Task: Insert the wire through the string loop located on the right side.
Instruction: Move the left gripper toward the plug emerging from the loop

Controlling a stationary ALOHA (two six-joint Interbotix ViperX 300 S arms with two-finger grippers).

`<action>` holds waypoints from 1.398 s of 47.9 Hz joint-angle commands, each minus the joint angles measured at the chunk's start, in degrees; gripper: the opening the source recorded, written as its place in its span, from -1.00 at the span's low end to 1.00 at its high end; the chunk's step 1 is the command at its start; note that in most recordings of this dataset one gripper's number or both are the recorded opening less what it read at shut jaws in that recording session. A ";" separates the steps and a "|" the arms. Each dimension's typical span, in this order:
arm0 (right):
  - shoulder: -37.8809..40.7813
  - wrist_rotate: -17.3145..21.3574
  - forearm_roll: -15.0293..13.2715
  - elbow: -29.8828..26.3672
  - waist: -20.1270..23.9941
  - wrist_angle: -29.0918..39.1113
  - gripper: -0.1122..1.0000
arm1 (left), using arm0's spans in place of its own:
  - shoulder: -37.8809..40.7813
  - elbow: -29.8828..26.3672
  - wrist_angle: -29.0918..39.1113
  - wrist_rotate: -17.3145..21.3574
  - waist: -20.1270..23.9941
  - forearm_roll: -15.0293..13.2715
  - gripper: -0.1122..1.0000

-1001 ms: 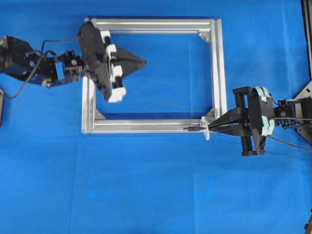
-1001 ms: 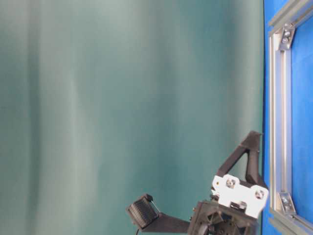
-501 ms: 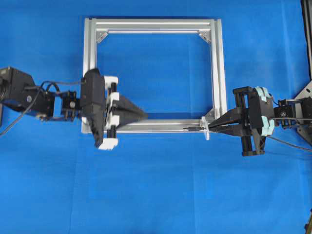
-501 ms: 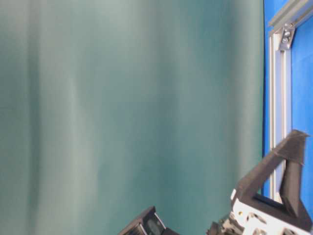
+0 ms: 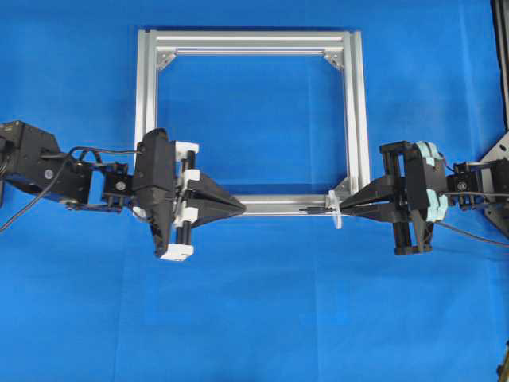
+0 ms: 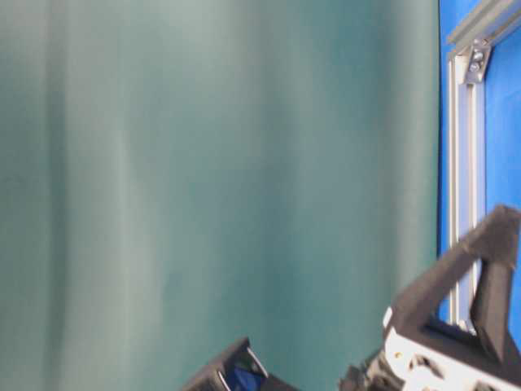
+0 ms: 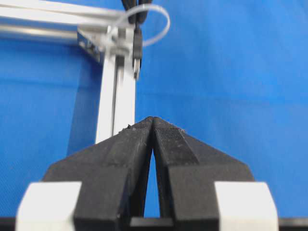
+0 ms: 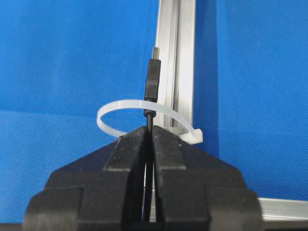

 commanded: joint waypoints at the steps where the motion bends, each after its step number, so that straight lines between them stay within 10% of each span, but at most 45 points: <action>1: -0.44 -0.09 0.00 -0.97 -0.09 -0.62 -0.86 | -0.18 -2.90 1.05 0.18 0.35 0.18 -0.80; 25: -0.44 -0.09 0.00 -1.23 0.00 -0.53 -0.86 | 7.38 -20.39 13.89 0.53 2.64 0.18 -0.80; 44: -0.44 -0.09 0.00 -1.23 0.00 -0.35 -0.86 | 9.32 -23.03 15.38 0.79 2.55 0.26 -0.76; 60: -0.44 -0.09 0.00 -1.23 -0.09 -0.35 -0.86 | 9.67 -23.55 16.26 0.79 2.02 0.26 0.72; 67: -0.44 -0.09 0.00 -1.23 0.00 -0.26 -0.86 | 10.11 -24.52 16.88 0.79 2.02 0.26 0.84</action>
